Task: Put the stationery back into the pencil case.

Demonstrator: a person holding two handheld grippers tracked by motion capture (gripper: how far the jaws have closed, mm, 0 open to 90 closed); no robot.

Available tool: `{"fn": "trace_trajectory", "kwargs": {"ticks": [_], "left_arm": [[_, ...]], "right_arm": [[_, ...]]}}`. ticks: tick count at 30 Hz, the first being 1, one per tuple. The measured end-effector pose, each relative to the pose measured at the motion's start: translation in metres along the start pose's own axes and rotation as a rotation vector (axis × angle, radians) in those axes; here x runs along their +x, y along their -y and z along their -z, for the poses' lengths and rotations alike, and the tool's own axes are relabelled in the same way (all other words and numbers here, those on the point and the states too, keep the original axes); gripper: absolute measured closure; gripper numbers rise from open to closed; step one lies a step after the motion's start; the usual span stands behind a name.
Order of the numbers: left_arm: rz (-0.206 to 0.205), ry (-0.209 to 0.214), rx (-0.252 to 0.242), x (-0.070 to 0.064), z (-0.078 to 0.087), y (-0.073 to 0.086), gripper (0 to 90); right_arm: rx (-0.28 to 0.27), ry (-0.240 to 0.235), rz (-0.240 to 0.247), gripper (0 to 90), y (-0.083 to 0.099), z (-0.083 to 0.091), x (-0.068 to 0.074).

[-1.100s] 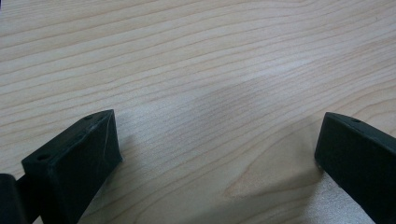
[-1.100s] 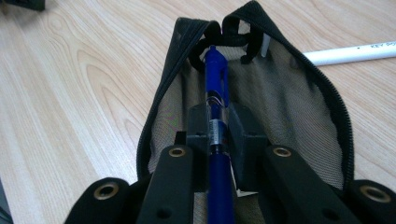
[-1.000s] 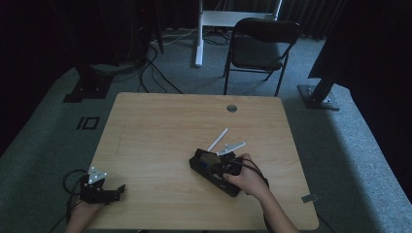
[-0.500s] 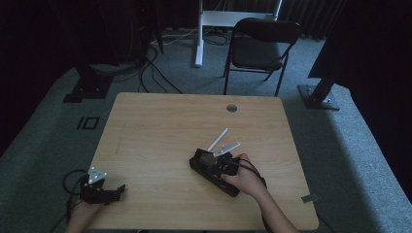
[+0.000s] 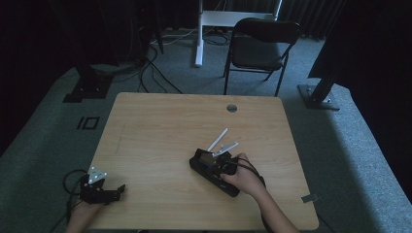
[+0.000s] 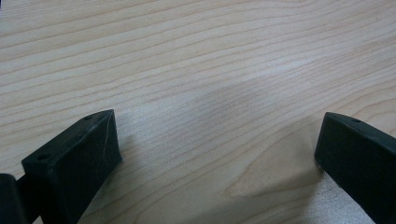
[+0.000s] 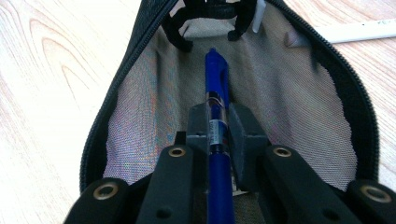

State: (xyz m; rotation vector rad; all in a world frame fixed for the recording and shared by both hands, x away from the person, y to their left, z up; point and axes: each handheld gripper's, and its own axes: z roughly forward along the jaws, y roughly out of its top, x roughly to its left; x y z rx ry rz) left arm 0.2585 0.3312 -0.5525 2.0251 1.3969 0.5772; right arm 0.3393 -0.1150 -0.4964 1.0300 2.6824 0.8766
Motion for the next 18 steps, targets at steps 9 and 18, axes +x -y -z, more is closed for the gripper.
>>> {"fn": "trace_trajectory", "kwargs": {"ticks": [9,18], "left_arm": [[0.000,0.000,0.000,0.0000,0.0000,0.0000,0.1],[0.000,0.000,0.000,0.0000,0.0000,0.0000,0.1]], "right_arm": [[0.010,-0.009,-0.007,78.7,-0.0010,0.0000,-0.0003],[-0.003,-0.020,-0.010,77.1,-0.0012,0.0051,-0.0007]]}}
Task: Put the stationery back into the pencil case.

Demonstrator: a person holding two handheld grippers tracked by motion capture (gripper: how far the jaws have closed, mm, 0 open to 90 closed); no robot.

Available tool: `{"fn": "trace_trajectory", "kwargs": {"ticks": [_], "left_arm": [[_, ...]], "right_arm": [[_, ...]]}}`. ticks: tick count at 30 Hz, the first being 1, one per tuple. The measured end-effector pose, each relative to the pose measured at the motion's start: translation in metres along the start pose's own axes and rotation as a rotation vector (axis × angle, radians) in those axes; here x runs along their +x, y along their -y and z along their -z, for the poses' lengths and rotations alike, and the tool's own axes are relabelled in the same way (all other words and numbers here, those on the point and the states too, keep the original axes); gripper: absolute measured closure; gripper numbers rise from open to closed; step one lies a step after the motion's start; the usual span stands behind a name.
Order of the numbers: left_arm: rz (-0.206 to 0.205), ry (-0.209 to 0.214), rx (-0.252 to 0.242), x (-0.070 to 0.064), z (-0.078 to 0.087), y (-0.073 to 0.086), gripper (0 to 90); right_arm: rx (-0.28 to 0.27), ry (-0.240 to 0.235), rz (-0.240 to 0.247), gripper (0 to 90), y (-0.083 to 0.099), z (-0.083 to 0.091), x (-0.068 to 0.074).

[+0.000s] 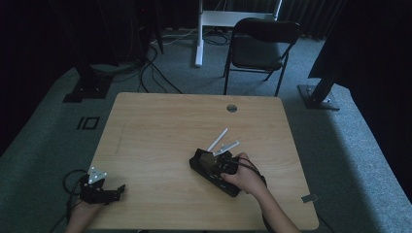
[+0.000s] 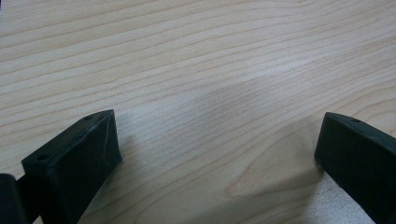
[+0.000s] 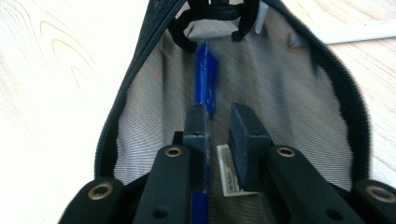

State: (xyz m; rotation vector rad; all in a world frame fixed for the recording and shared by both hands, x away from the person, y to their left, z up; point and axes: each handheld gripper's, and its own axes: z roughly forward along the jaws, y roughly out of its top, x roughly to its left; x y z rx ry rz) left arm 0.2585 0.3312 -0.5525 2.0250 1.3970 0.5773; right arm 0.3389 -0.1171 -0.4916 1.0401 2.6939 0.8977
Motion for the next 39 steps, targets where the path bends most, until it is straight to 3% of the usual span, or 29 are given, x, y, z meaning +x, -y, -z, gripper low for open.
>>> {"fn": "trace_trajectory", "kwargs": {"ticks": [6,13,21,28,32,39], "left_arm": [[0.000,0.000,0.000,0.000,0.000,0.000,0.1],[0.000,0.000,0.000,0.000,0.000,0.000,0.1],[-0.002,0.000,0.000,0.000,0.000,0.000,0.1],[0.000,0.000,0.000,0.000,0.000,0.000,0.1],[0.000,0.000,0.000,0.000,0.000,0.000,0.1],[-0.001,0.000,0.000,0.000,0.000,0.000,0.1]], "right_arm": [[-0.041,-0.012,-0.013,77.4,-0.001,0.011,-0.002],[-0.088,-0.018,0.005,77.6,-0.008,0.030,0.001],[-0.185,-0.001,-0.039,77.7,-0.016,0.047,-0.009],[-0.211,0.029,-0.082,77.0,-0.019,0.048,-0.021],[-0.235,0.060,-0.135,76.0,-0.021,0.044,-0.034],[-0.229,0.082,-0.169,75.8,-0.024,0.034,-0.046]]}}
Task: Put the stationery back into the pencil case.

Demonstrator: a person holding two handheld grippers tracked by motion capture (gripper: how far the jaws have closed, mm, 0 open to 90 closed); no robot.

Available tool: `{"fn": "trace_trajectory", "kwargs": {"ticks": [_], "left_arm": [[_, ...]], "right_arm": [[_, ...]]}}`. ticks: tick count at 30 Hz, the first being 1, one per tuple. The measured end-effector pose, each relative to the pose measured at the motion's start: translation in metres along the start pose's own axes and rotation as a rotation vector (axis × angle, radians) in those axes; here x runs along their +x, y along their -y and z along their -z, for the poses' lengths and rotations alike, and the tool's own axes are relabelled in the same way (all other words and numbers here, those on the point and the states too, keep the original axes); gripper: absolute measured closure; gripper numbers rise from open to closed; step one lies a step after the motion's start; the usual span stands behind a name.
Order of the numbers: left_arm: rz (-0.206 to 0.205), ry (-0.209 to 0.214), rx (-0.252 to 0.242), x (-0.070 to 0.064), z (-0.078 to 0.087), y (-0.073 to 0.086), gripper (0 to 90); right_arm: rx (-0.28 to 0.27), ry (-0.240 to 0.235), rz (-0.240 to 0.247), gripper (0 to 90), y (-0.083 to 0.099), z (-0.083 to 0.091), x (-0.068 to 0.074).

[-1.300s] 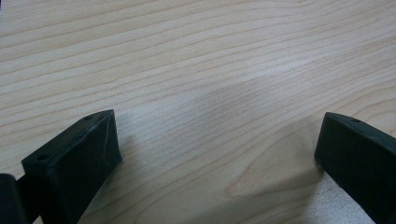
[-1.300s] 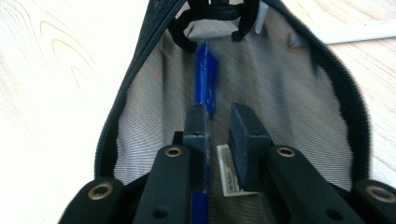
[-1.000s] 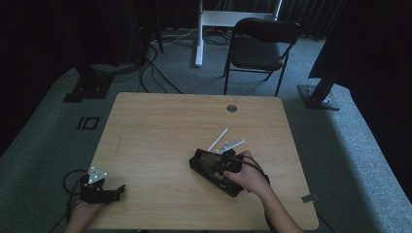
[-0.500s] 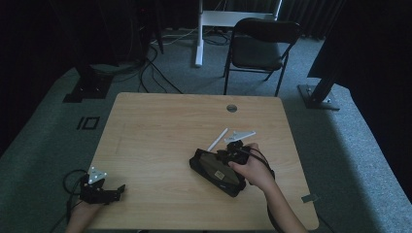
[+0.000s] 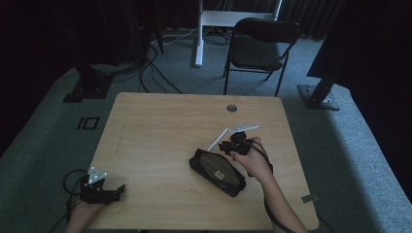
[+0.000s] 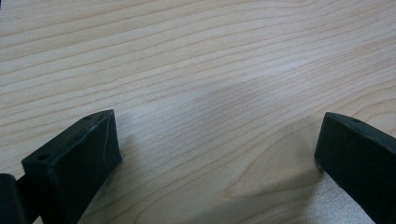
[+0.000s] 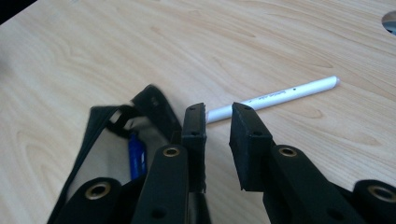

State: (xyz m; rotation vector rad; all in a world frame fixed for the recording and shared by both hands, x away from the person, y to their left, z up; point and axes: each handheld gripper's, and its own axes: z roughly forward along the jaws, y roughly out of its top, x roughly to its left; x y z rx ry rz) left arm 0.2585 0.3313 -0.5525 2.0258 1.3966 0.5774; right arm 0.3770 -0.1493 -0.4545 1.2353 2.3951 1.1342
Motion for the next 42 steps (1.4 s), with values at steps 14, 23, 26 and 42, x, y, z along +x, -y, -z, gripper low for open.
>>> {"fn": "trace_trajectory", "kwargs": {"ticks": [14,23,26,42], "left_arm": [[0.000,0.000,0.000,0.000,0.000,0.000,0.1],[0.000,0.000,0.000,0.000,0.000,0.000,0.1],[0.000,0.000,0.000,0.000,0.000,0.000,0.1],[0.000,0.000,0.000,0.000,0.000,0.000,0.1]], "right_arm": [[0.030,0.072,-0.113,73.4,-0.005,-0.041,-0.025],[0.057,0.110,-0.199,66.4,-0.008,-0.063,-0.034],[0.058,0.128,-0.212,63.0,-0.010,-0.069,-0.035],[0.081,0.192,-0.283,54.7,-0.018,-0.093,-0.036]]}}
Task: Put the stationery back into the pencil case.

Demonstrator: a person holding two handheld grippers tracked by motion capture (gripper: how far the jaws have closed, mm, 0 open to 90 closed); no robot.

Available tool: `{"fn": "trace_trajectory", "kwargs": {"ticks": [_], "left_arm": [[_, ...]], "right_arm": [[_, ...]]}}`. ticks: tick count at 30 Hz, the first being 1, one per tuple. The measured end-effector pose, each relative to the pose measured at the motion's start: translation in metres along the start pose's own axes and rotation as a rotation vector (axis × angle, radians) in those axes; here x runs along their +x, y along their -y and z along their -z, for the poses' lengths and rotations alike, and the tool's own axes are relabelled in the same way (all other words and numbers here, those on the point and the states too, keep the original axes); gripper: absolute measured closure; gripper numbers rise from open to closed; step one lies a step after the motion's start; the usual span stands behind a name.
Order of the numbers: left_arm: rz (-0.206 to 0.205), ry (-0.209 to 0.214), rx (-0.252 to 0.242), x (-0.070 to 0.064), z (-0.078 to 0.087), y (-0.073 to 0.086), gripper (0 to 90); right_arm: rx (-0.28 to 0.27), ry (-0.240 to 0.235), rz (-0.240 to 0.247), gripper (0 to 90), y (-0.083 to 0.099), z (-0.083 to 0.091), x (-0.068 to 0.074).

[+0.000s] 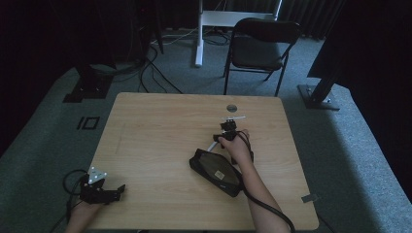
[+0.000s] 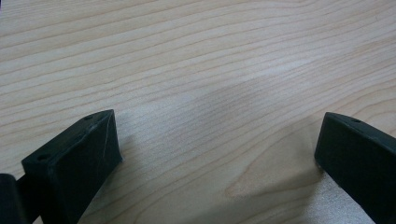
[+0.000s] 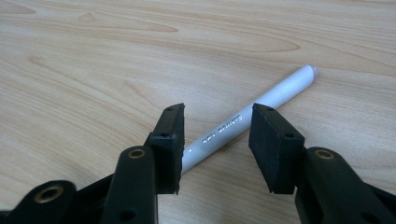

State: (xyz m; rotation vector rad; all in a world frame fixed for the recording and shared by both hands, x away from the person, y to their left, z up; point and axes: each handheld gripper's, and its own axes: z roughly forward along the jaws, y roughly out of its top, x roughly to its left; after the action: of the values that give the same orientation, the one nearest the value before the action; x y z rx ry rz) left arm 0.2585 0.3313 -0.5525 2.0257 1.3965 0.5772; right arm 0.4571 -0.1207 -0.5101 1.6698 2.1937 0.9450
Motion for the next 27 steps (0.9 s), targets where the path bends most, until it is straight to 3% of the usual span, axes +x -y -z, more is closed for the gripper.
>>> {"fn": "trace_trajectory", "kwargs": {"ticks": [5,12,21,27], "left_arm": [[0.000,0.000,0.000,0.000,0.000,0.000,0.1],[0.000,0.000,0.000,0.000,0.000,0.000,0.1],[0.000,0.000,0.000,0.000,0.000,0.000,0.1],[0.000,0.000,0.000,0.000,0.000,0.000,0.1]], "right_arm": [[0.013,0.025,-0.011,53.7,-0.001,-0.006,0.000],[0.031,0.024,-0.029,54.1,0.001,-0.013,-0.001],[0.042,0.038,-0.013,56.9,0.004,-0.017,0.001],[0.053,0.054,0.036,60.8,0.006,-0.017,0.001]]}}
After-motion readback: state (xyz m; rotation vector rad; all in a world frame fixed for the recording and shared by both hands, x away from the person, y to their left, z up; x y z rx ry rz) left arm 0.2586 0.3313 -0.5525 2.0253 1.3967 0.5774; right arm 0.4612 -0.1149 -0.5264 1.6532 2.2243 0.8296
